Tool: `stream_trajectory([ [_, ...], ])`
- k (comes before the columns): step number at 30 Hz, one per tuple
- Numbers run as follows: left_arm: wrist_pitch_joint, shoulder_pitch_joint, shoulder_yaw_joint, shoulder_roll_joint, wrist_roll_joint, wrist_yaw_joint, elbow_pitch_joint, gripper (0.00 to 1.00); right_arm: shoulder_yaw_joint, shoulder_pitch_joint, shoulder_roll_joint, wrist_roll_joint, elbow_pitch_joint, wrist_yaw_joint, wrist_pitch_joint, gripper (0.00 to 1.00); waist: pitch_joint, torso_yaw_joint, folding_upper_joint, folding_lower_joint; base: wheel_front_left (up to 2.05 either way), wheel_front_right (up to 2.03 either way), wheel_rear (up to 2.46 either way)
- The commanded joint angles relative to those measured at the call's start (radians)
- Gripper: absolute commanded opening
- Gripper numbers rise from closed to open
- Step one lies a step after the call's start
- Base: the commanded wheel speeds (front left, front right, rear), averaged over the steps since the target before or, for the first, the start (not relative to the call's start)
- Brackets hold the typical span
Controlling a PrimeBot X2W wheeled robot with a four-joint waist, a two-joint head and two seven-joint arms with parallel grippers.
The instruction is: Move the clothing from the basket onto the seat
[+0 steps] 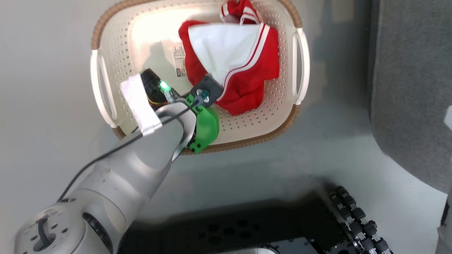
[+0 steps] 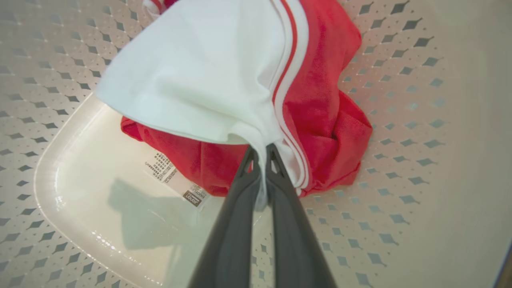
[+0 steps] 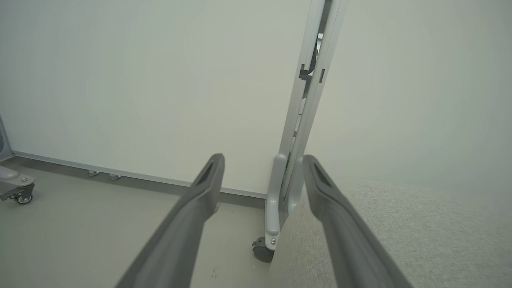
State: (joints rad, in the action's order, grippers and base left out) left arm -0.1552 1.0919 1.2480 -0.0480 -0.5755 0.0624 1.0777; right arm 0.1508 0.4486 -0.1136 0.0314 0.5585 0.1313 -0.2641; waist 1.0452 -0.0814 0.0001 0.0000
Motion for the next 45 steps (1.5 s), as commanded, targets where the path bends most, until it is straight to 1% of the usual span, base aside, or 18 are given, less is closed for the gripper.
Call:
stream_trajectory([
  [1,-0.024,-0.016,0.003,-0.005,-0.003,0.004,0.007,0.00,-0.011,0.006,0.002,-0.007,-0.011,-0.001,0.000,1.00,-0.088,-0.003,-0.0001,0.0000,0.00,0.00,0.00],
  [5,-0.074,-0.072,0.009,-0.005,-0.011,0.008,0.006,0.00,-0.038,-0.011,0.016,-0.005,-0.046,-0.001,0.000,1.00,-0.187,-0.003,-0.0001,0.0000,0.00,0.00,0.00],
  [8,-0.096,-0.106,0.014,-0.004,0.002,-0.007,-0.002,0.00,-0.066,-0.036,0.023,-0.001,-0.074,-0.001,0.000,1.00,-0.271,0.000,-0.0001,0.0000,0.00,0.00,0.00],
  [12,-0.110,-0.169,-0.006,-0.004,-0.023,-0.029,-0.033,0.00,-0.110,-0.078,0.027,0.007,-0.114,-0.001,0.000,1.00,-0.394,0.002,-0.0001,0.0000,0.00,0.00,0.00],
  [14,-0.110,-0.201,-0.043,-0.003,-0.041,-0.037,-0.076,0.00,-0.116,-0.101,0.032,0.013,-0.131,-0.001,0.000,1.00,-0.452,0.004,-0.0001,0.0000,0.00,0.00,0.00],
  [18,-0.110,-0.295,-0.144,-0.013,-0.060,-0.037,-0.160,0.00,-0.140,-0.160,0.028,0.015,-0.189,-0.001,0.000,1.00,-0.573,0.005,-0.0001,0.0000,0.00,0.00,0.00],
  [26,-0.110,-0.494,-0.352,-0.045,0.007,-0.048,-0.364,0.00,-0.204,-0.287,-0.006,0.040,-0.314,-0.001,0.000,1.00,-0.785,0.002,-0.0001,0.0000,0.00,0.00,0.00],
  [30,-0.110,-0.584,-0.457,-0.053,0.047,-0.050,-0.464,0.00,-0.221,-0.346,-0.009,0.050,-0.359,-0.001,0.000,1.00,-0.884,-0.004,-0.0001,0.0000,0.00,0.00,0.00],
  [32,-0.111,-0.620,-0.504,-0.056,0.071,-0.048,-0.514,0.00,-0.230,-0.368,-0.009,0.055,-0.376,-0.001,0.000,1.00,-0.921,-0.007,-0.0001,0.0000,0.00,0.00,0.00],
  [36,-0.110,-0.674,-0.578,-0.061,0.126,-0.040,-0.605,0.00,-0.284,-0.407,-0.025,0.068,-0.411,-0.001,0.000,1.00,-0.988,-0.012,-0.0001,0.0000,0.00,0.00,0.00],
  [40,-0.110,-0.701,-0.645,-0.065,0.172,-0.034,-0.690,0.00,-0.332,-0.428,-0.034,0.080,-0.429,-0.001,0.000,1.00,-1.020,-0.026,-0.0001,0.0000,0.00,0.00,0.00],
  [45,-0.110,-0.712,-0.706,-0.057,0.207,-0.022,-0.770,0.00,-0.381,-0.435,-0.034,0.089,-0.450,-0.001,0.000,1.00,-1.043,-0.047,-0.0001,0.0000,0.00,0.00,0.00],
])
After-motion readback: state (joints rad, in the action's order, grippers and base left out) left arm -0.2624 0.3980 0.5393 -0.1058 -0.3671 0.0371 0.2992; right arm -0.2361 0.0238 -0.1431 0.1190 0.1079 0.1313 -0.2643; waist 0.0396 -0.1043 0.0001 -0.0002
